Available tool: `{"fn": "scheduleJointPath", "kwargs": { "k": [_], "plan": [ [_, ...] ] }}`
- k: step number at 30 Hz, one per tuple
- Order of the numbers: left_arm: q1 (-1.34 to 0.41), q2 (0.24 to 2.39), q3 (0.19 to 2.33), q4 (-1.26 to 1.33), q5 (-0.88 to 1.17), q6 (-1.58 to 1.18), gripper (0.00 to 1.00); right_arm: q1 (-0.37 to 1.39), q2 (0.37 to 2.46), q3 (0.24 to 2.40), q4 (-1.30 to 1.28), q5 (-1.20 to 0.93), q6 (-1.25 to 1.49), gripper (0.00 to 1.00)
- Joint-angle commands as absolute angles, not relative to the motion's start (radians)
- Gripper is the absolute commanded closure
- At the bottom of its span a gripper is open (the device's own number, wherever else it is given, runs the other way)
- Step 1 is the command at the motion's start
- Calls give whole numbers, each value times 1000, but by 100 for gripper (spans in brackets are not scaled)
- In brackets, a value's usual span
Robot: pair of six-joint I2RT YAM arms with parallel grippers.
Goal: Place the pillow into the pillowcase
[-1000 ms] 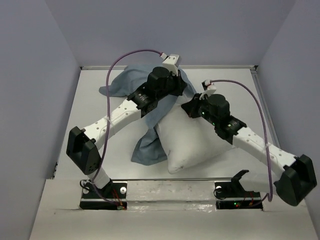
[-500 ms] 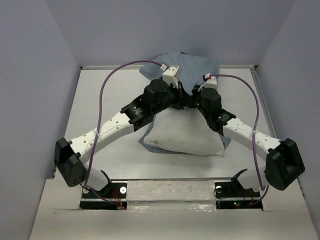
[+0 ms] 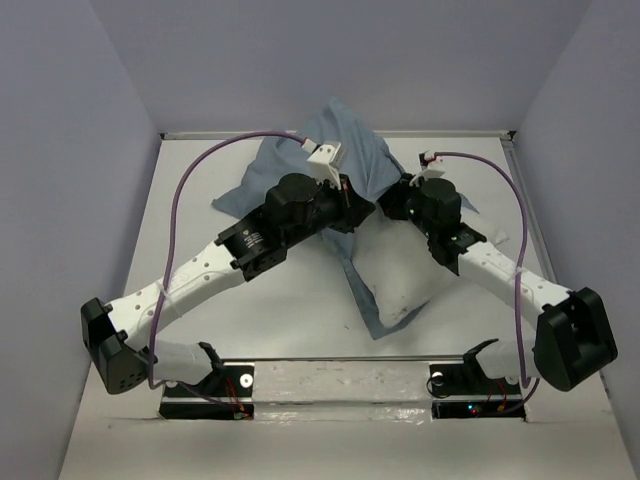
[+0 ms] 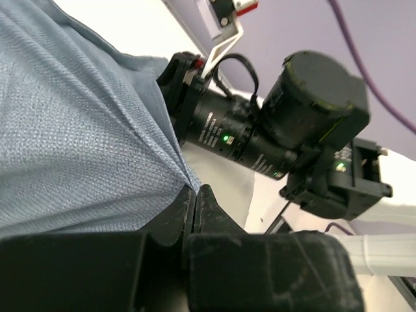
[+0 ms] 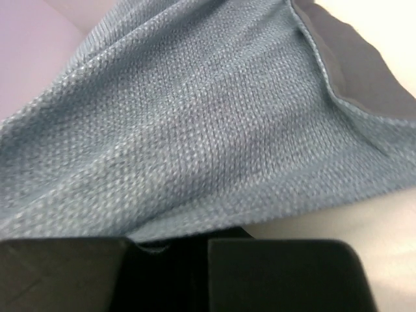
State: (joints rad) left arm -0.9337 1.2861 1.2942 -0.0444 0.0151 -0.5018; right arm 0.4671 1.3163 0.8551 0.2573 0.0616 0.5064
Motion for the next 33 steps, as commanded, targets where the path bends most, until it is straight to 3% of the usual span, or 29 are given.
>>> {"fn": "scheduleJointPath", "kwargs": {
  "k": [1,4,5,6,8,9,11,12,14,17,20,24,28,33],
  "plan": [
    [-928,1267,1249,86,49,-486,97,420,1305,931,273,87,479,100],
    [-891,1333,1258,153,118,-503,90,420,1339,983,204,23,489,100],
    [-891,1351,1276,163,144,-499,71,420,1353,982,201,17,508,100],
    [-894,1367,1290,169,164,-496,62,420,1353,979,198,11,512,97],
    [-908,1378,1296,169,163,-471,38,420,1342,973,180,9,505,83],
    [-914,1367,1284,164,99,-438,21,420,1318,974,145,8,493,64],
    [-920,1297,1208,150,17,-411,13,420,1281,991,91,9,442,50],
    [-920,1266,1128,149,-85,-390,10,420,1237,994,33,8,427,37],
    [-920,1162,1039,131,-228,-385,8,420,1191,1008,-46,9,376,21],
    [-920,1014,849,114,-377,-413,8,420,1118,1012,-176,-66,325,16],
    [-920,904,668,107,-426,-491,9,457,1065,986,-309,-112,298,15],
    [-919,870,479,187,-399,-580,10,557,1029,940,-389,6,325,18],
    [-905,1030,462,273,-330,-552,10,794,1025,937,-489,269,360,19],
    [-861,1225,471,467,-212,-537,10,905,1141,988,-586,457,367,15]
  ]
}}
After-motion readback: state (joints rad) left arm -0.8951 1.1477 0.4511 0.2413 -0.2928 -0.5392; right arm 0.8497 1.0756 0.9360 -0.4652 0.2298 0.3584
